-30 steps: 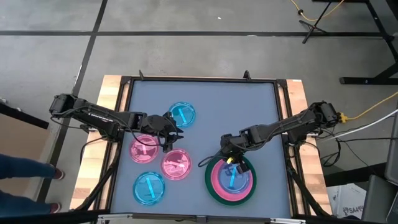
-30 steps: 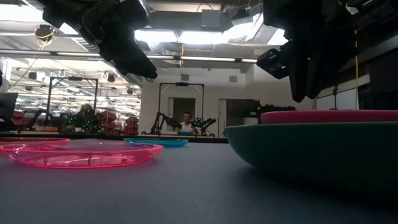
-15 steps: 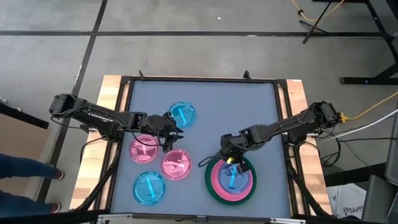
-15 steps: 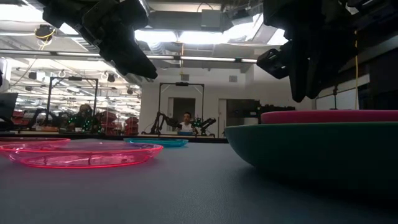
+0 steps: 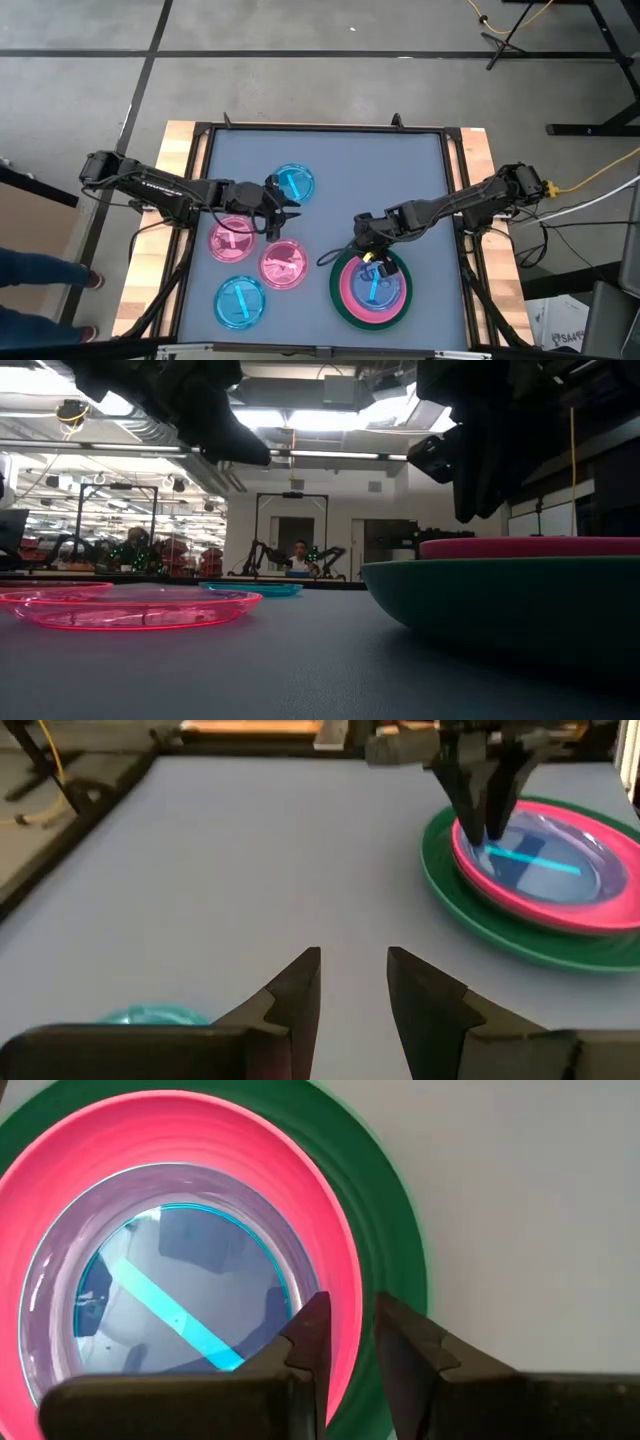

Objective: Stack plastic plates
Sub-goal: Stack the top blue plate on top of the blue plate

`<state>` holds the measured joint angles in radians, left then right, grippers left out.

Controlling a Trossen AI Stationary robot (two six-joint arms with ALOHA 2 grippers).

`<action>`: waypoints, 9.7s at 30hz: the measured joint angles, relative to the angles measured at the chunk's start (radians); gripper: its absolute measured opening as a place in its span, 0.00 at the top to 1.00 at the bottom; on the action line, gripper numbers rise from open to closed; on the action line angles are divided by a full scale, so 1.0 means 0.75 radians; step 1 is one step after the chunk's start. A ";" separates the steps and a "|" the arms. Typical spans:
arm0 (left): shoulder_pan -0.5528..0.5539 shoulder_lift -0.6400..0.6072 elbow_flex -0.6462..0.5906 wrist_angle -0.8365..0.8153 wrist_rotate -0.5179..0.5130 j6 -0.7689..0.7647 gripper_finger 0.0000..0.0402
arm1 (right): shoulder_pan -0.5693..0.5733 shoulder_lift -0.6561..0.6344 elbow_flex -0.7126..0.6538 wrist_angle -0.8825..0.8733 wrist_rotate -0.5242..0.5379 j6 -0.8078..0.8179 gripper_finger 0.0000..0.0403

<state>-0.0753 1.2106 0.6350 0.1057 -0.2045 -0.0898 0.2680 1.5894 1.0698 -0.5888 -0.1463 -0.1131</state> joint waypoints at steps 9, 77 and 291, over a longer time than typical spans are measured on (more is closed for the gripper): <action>0.128 0.000 0.000 0.098 0.022 0.020 0.72 | 0.000 -0.027 0.001 -0.005 -0.004 -0.041 0.83; 0.323 0.614 0.000 0.133 0.040 0.019 0.72 | -0.227 -0.145 0.002 0.132 0.171 -0.385 0.83; -0.086 0.614 0.001 0.617 -0.521 0.205 1.00 | -0.637 0.042 0.001 0.475 -0.025 1.378 0.83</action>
<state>-0.1398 1.6711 0.6353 0.5687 -0.5949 0.0643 -0.2096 1.6207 1.0702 -0.2329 -0.1651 0.9201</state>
